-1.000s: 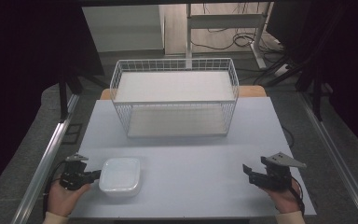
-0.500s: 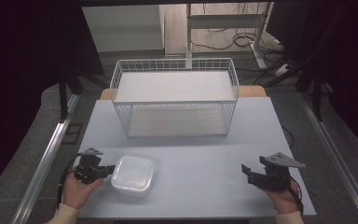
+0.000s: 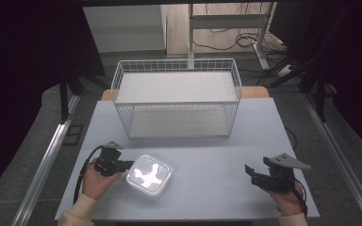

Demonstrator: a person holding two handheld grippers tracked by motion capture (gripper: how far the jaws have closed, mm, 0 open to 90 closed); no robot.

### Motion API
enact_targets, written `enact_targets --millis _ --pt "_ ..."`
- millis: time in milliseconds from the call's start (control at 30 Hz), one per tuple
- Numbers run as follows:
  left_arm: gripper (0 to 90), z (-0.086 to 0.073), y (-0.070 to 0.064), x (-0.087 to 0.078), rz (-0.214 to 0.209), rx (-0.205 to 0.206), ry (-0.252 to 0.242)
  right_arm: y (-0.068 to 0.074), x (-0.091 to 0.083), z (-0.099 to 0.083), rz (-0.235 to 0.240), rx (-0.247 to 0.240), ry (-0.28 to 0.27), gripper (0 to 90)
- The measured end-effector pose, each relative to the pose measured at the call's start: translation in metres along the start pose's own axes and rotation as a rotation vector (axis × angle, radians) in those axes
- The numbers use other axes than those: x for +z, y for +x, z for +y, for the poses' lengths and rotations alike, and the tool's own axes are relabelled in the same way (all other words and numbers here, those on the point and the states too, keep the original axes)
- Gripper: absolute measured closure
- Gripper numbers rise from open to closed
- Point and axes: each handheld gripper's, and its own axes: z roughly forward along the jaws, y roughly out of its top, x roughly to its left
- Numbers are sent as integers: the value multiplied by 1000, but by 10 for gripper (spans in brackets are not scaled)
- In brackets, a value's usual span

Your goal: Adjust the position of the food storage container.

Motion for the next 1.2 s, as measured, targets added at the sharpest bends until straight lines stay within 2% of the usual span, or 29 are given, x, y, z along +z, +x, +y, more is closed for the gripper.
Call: enact_targets --millis 67,233,333,433,500,533,567,600,633,667,700,733,767,933,967,1067,1200 --pt "899 7 -5 3 -11 19 2 -1 0 0 2 8 -1 227" --pt "899 16 -13 11 -22 36 8 0 1 0 0 8 3 227" --pt "899 24 -24 20 -28 77 26 2 1 0 3 4 5 227" --pt "899 27 -28 24 -35 94 32 2 2 0 5 3 8 227" --pt "898 26 -29 26 -19 107 39 2 2 0 6 2 8 227" --pt "898 24 -27 23 12 105 35 2 2 0 4 2 8 227" --pt "899 24 -27 23 12 105 35 2 2 0 4 2 8 227" --pt "898 21 -22 15 1 85 16 2 2 0 3 4 7 227" --pt "898 21 -22 15 1 85 16 2 2 0 3 4 7 227" --pt "899 15 -19 4 3 71 -9 1 1 0 1 3 7 227" --pt "899 15 -19 4 3 71 -9 1 1 0 1 3 7 227" --pt "898 7 -17 -7 4 56 -40 0 1 0 -2 3 5 227" --pt "898 7 -17 -7 4 56 -40 0 1 0 -2 3 5 227" --pt "898 -19 -13 -35 30 23 -88 0 -1 1 -5 6 -4 227" --pt "898 -19 -13 -35 30 23 -88 0 -1 1 -5 6 -4 227" --pt "898 -35 -15 -42 30 -6 -96 1 0 0 -5 2 -1 227" --pt "899 -45 -20 -41 20 -13 -81 1 0 0 -2 2 2 228"
